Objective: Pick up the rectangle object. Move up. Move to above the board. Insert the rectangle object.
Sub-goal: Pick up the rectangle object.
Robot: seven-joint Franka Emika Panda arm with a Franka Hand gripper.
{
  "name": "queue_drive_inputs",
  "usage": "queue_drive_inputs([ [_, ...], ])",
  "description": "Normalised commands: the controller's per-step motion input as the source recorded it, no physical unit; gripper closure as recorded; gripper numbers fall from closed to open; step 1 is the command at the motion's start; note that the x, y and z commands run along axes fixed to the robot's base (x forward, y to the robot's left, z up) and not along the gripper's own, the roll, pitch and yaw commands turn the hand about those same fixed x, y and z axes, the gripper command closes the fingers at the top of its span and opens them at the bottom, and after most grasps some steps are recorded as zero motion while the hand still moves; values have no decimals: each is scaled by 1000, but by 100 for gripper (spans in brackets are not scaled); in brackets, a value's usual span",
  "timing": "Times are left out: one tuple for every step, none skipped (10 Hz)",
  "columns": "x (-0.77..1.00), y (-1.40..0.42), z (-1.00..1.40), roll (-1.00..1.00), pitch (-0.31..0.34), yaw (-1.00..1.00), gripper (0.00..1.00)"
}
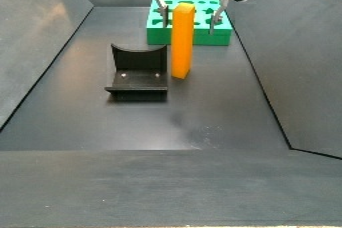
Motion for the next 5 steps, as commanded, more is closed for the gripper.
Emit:
queue_drive_inputs([
  [0,0,0,0,0,0,100],
  [-31,-57,0,0,-20,0,100],
  [-9,-100,0,53,-10,0,100],
  [-17,-111,0,67,-17,3,100],
  [-46,-180,0,126,-27,20,100],
])
